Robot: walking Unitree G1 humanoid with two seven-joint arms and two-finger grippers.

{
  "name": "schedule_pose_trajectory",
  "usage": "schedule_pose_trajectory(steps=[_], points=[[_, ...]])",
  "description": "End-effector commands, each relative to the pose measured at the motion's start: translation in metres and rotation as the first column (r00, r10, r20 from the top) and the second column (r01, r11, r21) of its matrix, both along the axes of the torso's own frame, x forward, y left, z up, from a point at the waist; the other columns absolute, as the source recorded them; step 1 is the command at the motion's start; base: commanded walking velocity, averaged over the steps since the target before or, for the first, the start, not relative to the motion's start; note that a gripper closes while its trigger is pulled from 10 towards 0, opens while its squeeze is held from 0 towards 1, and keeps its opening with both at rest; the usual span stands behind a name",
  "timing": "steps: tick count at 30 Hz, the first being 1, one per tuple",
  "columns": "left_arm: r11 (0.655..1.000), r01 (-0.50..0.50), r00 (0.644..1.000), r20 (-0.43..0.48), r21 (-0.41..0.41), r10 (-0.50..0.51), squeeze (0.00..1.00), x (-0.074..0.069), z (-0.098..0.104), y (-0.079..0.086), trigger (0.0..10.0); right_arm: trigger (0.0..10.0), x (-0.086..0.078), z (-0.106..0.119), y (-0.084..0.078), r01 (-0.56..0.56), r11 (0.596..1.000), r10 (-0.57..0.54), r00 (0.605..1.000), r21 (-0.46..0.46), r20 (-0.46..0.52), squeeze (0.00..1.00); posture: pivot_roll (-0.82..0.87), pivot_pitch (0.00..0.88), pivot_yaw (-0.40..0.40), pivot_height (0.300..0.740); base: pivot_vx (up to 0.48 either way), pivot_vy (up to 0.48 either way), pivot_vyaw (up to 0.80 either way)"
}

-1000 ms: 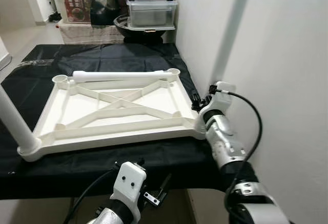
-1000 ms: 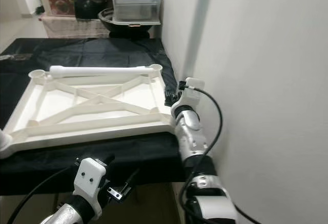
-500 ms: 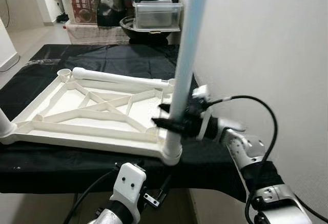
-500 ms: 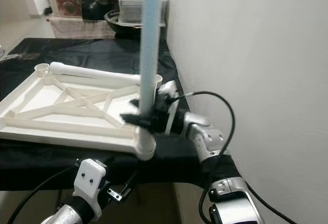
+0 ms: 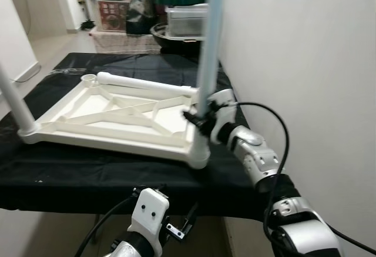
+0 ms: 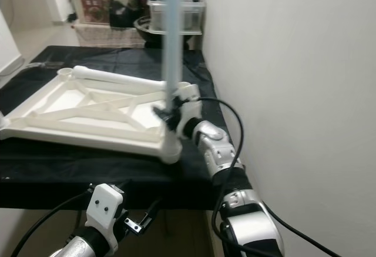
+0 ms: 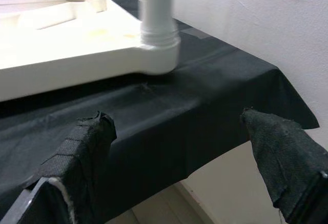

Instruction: Building children table

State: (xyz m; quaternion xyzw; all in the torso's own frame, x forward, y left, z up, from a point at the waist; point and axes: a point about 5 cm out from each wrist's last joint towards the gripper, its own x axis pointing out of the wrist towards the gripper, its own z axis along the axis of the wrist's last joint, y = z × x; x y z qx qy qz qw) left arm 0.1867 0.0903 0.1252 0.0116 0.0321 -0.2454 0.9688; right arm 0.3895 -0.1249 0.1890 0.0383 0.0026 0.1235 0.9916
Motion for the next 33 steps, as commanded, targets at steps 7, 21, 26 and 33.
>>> schedule_pose_trajectory(steps=[7, 21, 26, 33], points=[[1.000, 0.016, 1.000, -0.014, 0.011, -0.016, 0.00, 0.000, -0.005, -0.001, 10.0, 0.0, -0.024, -0.019, -0.043, 0.549, 0.835, -0.546, 0.833, 0.015, -0.083, 0.00, 0.11, 0.006, -0.055, 0.740, 0.000, 0.000, 0.00], [1.000, 0.016, 1.000, -0.010, 0.012, -0.016, 0.00, 0.002, -0.004, -0.001, 10.0, 10.0, -0.016, 0.008, 0.028, -0.183, 0.941, 0.158, 0.981, 0.284, 0.108, 0.00, 0.11, 0.016, -0.054, 0.740, 0.000, 0.000, 0.00], [1.000, 0.017, 1.000, -0.009, 0.010, -0.017, 0.00, 0.003, -0.004, -0.001, 10.0, 10.0, -0.038, 0.013, 0.026, -0.643, 0.753, 0.633, 0.766, 0.140, 0.111, 0.00, 0.11, 0.019, -0.054, 0.740, 0.000, 0.000, 0.00], [1.000, 0.014, 1.000, -0.006, 0.009, -0.014, 0.00, 0.003, -0.003, 0.000, 10.0, 10.0, -0.060, 0.008, 0.033, -0.891, 0.452, 0.890, 0.453, 0.038, 0.044, 0.00, 0.12, 0.023, -0.058, 0.740, 0.000, 0.000, 0.00]])
